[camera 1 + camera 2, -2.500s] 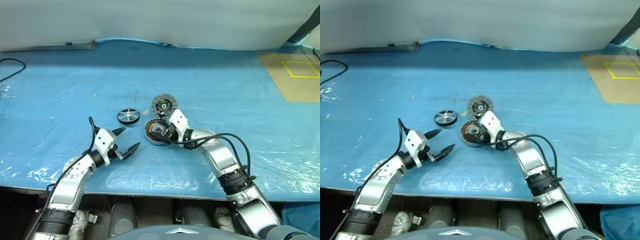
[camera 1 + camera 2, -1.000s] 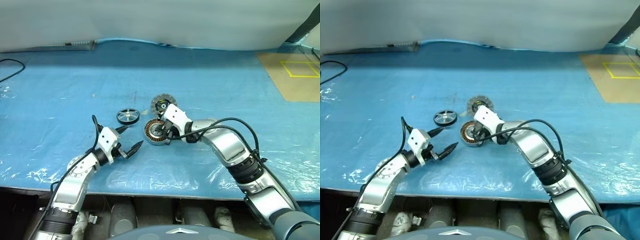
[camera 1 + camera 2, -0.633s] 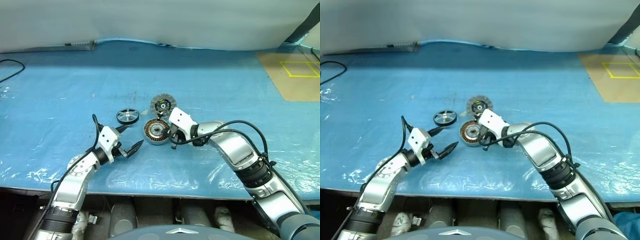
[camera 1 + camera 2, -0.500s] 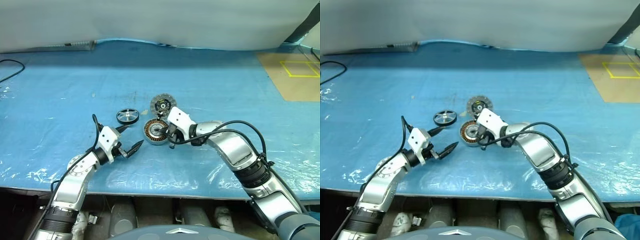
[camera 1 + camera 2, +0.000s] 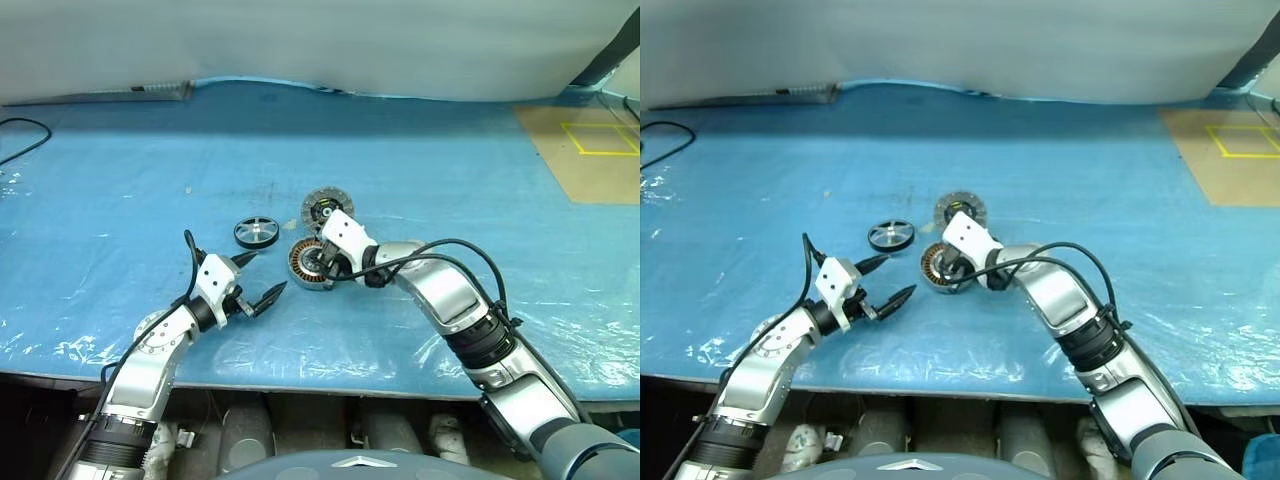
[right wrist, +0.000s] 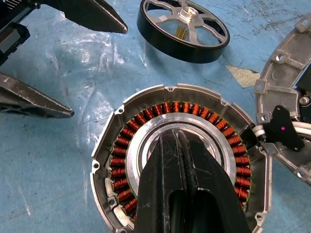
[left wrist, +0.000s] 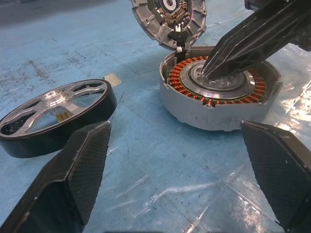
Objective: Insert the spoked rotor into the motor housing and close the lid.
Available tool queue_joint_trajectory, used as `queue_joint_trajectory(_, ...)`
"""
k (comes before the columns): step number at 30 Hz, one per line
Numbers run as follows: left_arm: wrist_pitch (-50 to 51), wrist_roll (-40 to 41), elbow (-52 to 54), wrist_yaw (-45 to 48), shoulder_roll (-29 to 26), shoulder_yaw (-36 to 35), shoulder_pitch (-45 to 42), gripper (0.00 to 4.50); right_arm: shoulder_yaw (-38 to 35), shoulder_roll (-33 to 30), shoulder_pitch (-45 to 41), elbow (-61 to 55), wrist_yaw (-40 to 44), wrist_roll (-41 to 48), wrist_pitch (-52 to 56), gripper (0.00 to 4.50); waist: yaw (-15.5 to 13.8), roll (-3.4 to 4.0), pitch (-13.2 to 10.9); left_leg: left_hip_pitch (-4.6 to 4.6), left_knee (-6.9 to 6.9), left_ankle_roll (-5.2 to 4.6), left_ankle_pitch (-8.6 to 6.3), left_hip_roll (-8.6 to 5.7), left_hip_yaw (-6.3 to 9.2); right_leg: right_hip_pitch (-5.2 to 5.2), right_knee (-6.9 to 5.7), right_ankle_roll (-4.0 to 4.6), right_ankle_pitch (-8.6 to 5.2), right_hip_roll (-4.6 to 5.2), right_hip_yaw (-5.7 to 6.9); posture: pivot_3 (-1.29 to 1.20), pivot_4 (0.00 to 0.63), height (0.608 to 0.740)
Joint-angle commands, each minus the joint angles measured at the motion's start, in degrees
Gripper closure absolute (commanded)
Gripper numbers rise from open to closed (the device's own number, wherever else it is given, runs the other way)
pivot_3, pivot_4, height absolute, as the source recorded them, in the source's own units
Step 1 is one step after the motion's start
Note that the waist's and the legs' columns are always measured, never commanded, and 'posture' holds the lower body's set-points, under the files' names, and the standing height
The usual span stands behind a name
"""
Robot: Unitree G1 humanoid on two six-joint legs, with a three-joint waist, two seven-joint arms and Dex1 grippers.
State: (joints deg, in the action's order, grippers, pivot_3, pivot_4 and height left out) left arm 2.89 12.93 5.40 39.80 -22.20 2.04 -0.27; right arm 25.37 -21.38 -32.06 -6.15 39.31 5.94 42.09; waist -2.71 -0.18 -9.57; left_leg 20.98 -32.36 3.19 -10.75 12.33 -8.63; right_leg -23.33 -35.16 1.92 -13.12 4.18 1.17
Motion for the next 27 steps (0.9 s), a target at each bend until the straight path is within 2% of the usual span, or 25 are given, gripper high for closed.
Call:
queue_joint_trajectory(1, -0.5, 0.5, 2.3, 0.0, -0.3, -0.4, 0.0, 0.00, -0.6, -1.6, 1.2, -2.3, 1.3, 0.0, 0.3, 4.47, 0.0, 0.00, 0.0, -0.01, -0.01, 0.00, 0.00, 0.00, 0.00, 0.00, -0.01, 0.00, 0.00, 0.00, 0.00, 0.00, 0.150, 0.740)
queue_joint_trajectory(9, -0.9, 0.4, 1.5, 0.1, -0.1, -0.3, -0.2, 0.00, -0.7, -5.0, 2.7, -6.5, 3.5, 0.3, 2.0, 4.47, -0.2, 0.00, 0.0, -0.03, -0.03, 0.00, 0.00, 0.00, 0.01, 0.02, -0.04, 0.00, 0.00, 0.00, -0.01, 0.00, 0.150, 0.740)
queue_joint_trajectory(21, -0.6, 0.7, 1.8, 0.4, -0.5, -0.5, -0.3, 0.00, -3.0, 0.3, -0.3, -3.8, -0.4, 0.0, 1.3, 4.47, 0.0, 0.00, 0.0, -0.03, -0.05, 0.00, 0.00, 0.01, 0.01, 0.00, -0.06, 0.00, 0.00, 0.00, -0.02, 0.00, 0.150, 0.740)
queue_joint_trajectory(27, -0.5, 0.6, 1.8, 0.3, -0.6, -0.6, -0.3, 0.00, -0.1, -2.6, 1.8, -3.1, 1.3, -1.9, 0.8, 4.47, -0.2, 0.00, 0.0, 0.00, -0.05, 0.00, 0.00, -0.01, 0.01, 0.00, -0.07, 0.00, 0.00, 0.00, -0.01, 0.00, 0.150, 0.740)
